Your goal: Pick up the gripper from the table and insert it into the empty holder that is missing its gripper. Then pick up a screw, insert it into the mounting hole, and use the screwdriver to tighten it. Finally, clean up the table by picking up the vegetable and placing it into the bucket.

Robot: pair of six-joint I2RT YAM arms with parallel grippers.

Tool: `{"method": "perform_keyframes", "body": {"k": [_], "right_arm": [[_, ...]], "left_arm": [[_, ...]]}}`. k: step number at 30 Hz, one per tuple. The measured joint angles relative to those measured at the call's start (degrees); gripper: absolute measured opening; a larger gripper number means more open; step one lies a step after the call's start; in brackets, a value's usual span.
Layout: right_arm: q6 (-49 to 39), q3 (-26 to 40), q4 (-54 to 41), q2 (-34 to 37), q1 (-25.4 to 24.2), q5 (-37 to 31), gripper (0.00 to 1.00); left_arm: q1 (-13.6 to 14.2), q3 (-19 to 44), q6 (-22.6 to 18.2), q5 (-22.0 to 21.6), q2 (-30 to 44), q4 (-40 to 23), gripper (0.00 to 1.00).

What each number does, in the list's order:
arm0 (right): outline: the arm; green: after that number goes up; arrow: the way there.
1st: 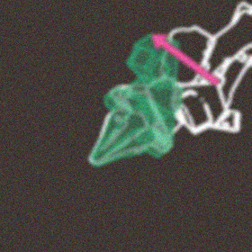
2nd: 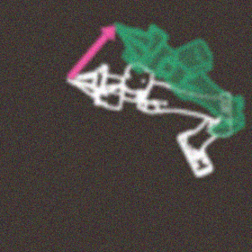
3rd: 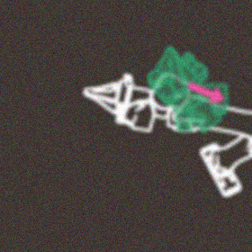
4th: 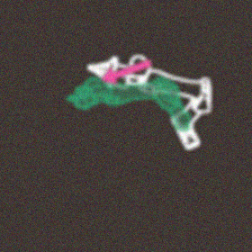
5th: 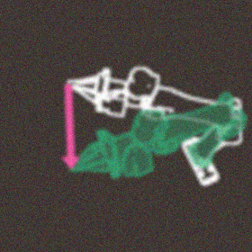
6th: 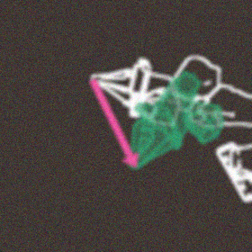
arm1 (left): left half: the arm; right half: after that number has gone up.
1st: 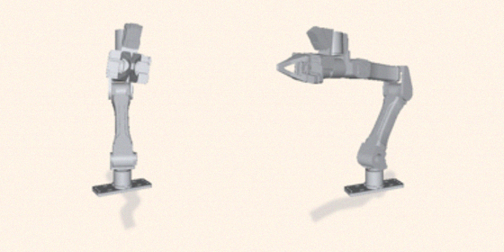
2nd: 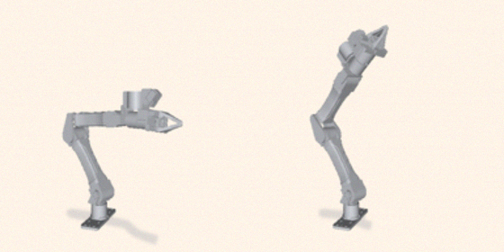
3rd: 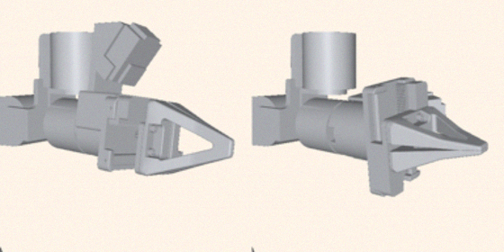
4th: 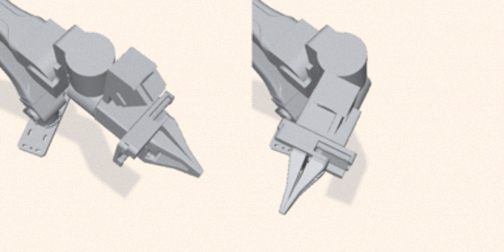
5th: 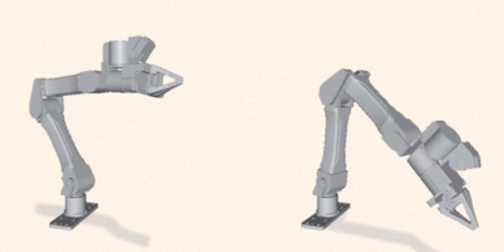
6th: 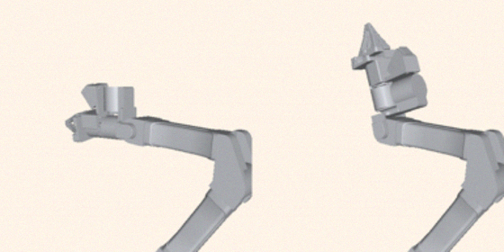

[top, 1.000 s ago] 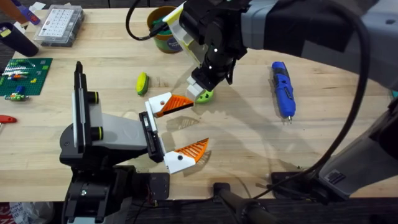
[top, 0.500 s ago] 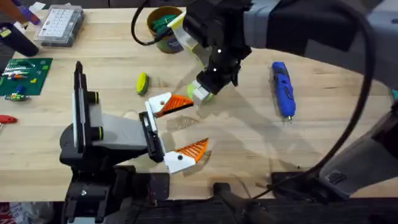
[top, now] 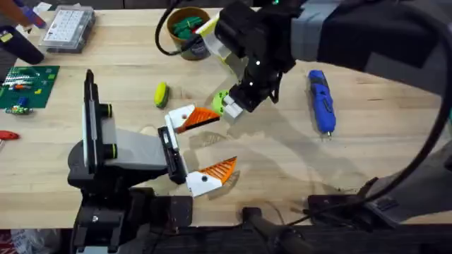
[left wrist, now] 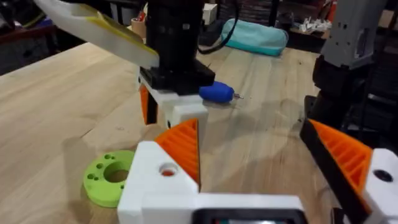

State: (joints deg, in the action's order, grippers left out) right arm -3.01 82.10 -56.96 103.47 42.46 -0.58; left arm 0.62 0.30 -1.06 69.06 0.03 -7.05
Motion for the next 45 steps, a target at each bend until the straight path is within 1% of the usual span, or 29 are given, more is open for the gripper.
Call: {"method": "perform_keyframes", "body": {"k": [6, 18, 25, 41, 45], "right_arm": [[0.0, -3.1, 2.3, 0.0, 0.0, 0.0, 0.866], [0.0, -3.7, 7.4, 0.0, 0.0, 0.0, 0.866], [0.0, -5.7, 9.1, 0.0, 0.0, 0.0, 0.866], [0.0, -5.8, 12.9, 0.0, 0.0, 0.0, 0.866], [0.0, -5.8, 13.1, 0.0, 0.0, 0.0, 0.836]], "left_arm": [[0.0, 0.0, 0.0, 0.0, 0.0, 0.0, 0.995], [0.0, 0.0, 0.0, 0.0, 0.0, 0.0, 0.995], [0.0, 0.0, 0.0, 0.0, 0.0, 0.0, 0.995], [0.0, 0.0, 0.0, 0.0, 0.0, 0.0, 0.995], [0.0, 0.0, 0.0, 0.0, 0.0, 0.0, 0.995]]}}
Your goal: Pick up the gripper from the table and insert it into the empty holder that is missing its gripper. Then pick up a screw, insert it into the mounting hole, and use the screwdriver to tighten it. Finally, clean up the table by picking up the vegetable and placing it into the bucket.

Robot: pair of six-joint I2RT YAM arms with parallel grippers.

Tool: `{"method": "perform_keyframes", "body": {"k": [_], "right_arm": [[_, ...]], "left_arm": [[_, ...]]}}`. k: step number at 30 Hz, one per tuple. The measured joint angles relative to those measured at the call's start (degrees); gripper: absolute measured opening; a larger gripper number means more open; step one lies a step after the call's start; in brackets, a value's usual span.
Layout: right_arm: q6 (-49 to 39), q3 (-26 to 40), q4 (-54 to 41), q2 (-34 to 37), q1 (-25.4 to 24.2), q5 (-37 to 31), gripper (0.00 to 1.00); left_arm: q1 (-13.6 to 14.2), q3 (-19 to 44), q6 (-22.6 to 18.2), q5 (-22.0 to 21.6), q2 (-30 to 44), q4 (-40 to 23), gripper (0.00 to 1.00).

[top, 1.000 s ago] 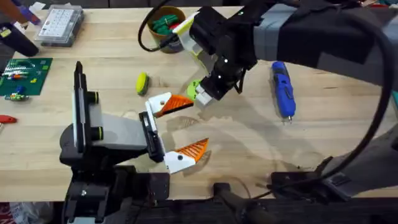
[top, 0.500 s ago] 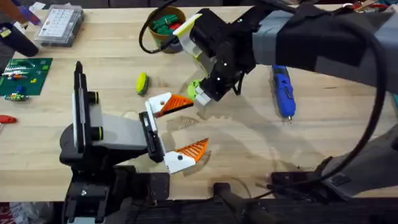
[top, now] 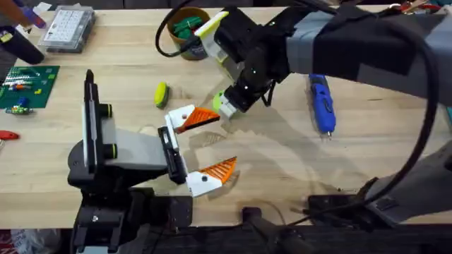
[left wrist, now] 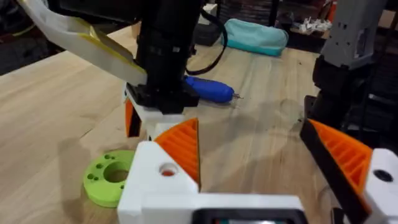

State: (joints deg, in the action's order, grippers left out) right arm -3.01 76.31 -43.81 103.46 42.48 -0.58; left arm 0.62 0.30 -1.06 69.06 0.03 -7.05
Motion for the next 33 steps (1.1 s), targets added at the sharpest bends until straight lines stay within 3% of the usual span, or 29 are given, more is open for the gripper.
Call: {"method": "perform_keyframes", "body": {"k": [10, 19, 33], "right_arm": [[0.0, 0.0, -0.1, 0.0, 0.3, 0.0, 0.635], [0.0, 0.0, -0.1, 0.1, 0.6, 0.0, 0.627], [0.0, -0.1, -0.4, 1.5, 1.0, 0.0, 0.494]], "left_arm": [[0.0, 0.0, 0.0, 0.0, 0.0, 0.0, 0.995], [0.0, 0.0, 0.0, 0.0, 0.0, 0.0, 0.995], [0.0, 0.0, 0.0, 0.0, 0.0, 0.0, 0.995]]}}
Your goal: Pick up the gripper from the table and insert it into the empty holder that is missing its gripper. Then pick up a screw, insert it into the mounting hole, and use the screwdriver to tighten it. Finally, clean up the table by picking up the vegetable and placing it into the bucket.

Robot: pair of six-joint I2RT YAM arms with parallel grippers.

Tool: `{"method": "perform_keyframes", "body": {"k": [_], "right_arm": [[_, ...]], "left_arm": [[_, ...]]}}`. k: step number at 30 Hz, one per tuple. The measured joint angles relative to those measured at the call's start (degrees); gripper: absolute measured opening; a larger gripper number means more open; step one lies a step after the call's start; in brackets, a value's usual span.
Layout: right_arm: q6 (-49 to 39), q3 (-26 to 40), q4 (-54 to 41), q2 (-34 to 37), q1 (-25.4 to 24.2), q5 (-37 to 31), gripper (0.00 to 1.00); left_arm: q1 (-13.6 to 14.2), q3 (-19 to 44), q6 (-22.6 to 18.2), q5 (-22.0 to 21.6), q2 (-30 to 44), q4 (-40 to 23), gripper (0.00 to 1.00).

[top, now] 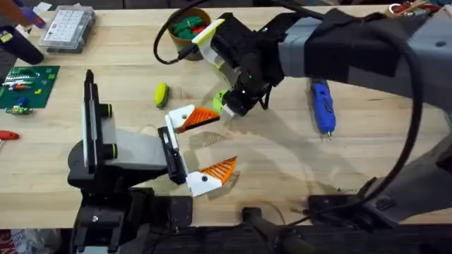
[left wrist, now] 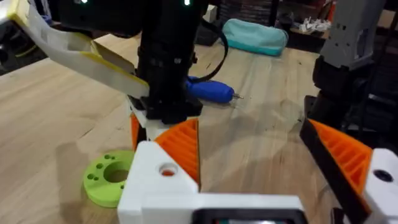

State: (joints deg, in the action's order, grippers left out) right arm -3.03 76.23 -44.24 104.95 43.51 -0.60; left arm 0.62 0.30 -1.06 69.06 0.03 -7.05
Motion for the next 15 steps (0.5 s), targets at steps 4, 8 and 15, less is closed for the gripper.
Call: {"method": "perform_keyframes", "body": {"k": [4, 8, 15], "right_arm": [[0.0, 0.0, 0.0, 0.6, 0.0, 0.0, 0.469], [0.0, 0.0, 0.0, 1.1, 0.0, 0.0, 0.442], [0.0, 0.0, 0.2, 1.1, 0.0, 0.0, 0.424]], "left_arm": [[0.0, 0.0, 0.0, 0.0, 0.0, 0.0, 0.995], [0.0, 0.0, 0.0, 0.0, 0.0, 0.0, 0.995], [0.0, 0.0, 0.0, 0.0, 0.0, 0.0, 0.995]]}}
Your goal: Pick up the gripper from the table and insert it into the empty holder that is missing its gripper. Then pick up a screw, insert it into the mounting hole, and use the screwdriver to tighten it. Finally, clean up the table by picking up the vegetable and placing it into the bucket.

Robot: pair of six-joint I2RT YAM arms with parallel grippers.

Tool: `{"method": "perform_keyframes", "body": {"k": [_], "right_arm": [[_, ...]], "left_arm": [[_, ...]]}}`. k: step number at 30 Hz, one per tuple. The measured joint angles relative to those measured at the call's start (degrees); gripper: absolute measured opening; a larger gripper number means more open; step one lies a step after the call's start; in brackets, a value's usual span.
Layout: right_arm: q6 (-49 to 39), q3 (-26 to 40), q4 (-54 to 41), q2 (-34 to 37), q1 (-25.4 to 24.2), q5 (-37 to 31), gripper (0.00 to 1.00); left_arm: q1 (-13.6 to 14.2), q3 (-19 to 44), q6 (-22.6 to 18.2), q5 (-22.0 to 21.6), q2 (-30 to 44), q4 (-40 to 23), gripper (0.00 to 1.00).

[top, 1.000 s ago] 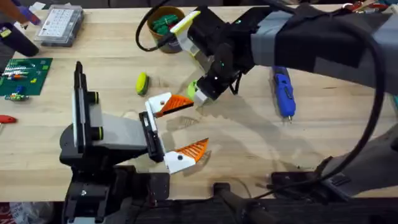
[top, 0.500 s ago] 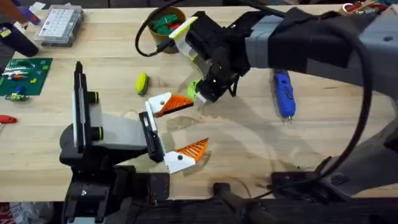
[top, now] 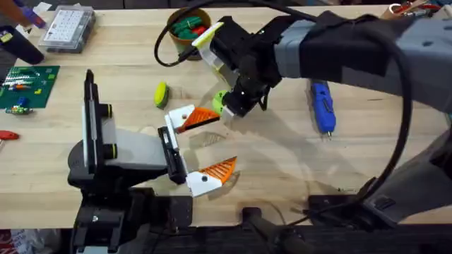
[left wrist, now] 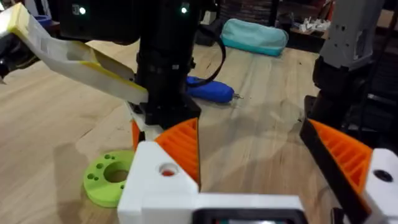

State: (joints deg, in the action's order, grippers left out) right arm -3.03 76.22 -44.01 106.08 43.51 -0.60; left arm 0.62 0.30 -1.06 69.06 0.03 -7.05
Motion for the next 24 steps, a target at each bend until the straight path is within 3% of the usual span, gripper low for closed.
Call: {"method": "perform_keyframes", "body": {"k": [24], "right_arm": [[0.0, 0.0, 0.6, 0.0, 0.0, 0.0, 0.216]], "left_arm": [[0.0, 0.0, 0.0, 0.0, 0.0, 0.0, 0.995]]}}
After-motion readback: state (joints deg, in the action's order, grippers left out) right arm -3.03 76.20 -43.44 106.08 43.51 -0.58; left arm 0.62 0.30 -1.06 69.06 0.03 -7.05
